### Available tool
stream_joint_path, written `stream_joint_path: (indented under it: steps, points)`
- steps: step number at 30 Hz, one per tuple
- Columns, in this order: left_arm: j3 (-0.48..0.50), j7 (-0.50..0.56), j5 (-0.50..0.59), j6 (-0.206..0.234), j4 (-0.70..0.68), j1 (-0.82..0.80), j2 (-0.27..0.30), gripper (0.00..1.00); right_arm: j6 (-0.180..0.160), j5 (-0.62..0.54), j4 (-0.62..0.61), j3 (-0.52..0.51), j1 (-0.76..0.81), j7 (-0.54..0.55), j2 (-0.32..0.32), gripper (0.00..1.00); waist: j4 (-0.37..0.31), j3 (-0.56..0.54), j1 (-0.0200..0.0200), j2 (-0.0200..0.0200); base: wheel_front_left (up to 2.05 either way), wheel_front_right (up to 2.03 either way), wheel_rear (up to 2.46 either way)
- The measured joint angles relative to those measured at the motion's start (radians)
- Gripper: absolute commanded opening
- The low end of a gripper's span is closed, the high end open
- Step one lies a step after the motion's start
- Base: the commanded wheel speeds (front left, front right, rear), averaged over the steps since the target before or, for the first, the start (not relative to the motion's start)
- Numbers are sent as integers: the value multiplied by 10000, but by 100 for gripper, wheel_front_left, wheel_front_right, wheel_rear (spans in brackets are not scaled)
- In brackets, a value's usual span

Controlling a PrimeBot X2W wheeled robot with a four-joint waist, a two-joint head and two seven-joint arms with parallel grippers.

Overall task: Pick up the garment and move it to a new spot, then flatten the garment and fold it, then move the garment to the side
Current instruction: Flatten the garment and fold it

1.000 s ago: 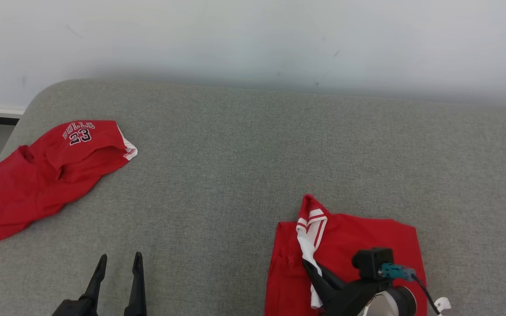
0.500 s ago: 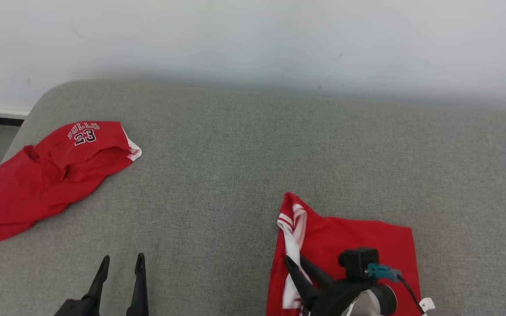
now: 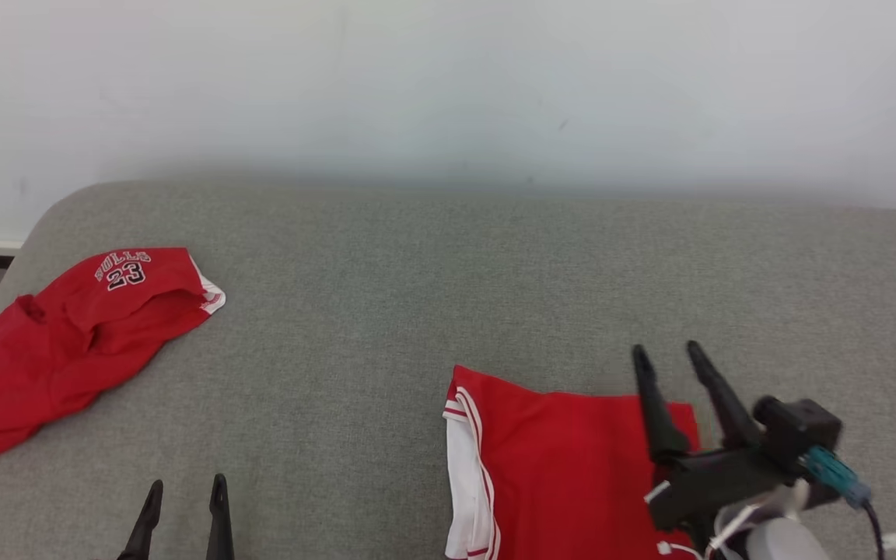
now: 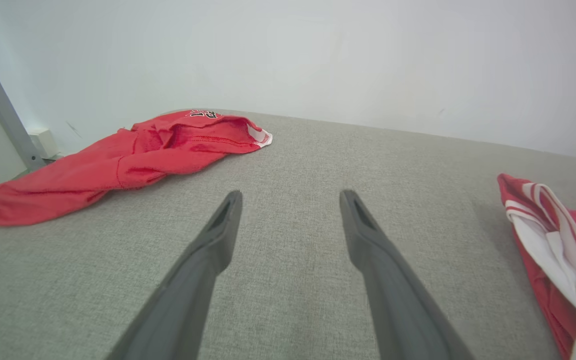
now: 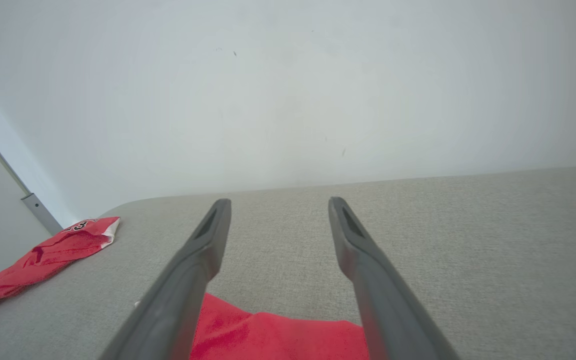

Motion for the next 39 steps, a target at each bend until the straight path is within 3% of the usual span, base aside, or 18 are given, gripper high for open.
stream_joint_path:
  steps: [9, 20, 39]
  points:
    - [107, -2, 474, 0, -713, 357, 0, 100, 0, -924, -997, -999, 1657, -1001, -52, 100, -406, -243, 0, -1, 0, 0, 0]
    - [-71, -2, 671, 82, -1300, 590, -2, 100, 0, -1666, -1645, -1488, 3095, -1133, 228, 100, -759, -249, 0, 0, 0, 0, 0]
    - [-320, -2, 819, 113, -1350, 760, -2, 100, 0, -1442, -1248, -1547, 3227, -1135, 245, 100, -806, -307, 0, 0, 0, 0, 0]
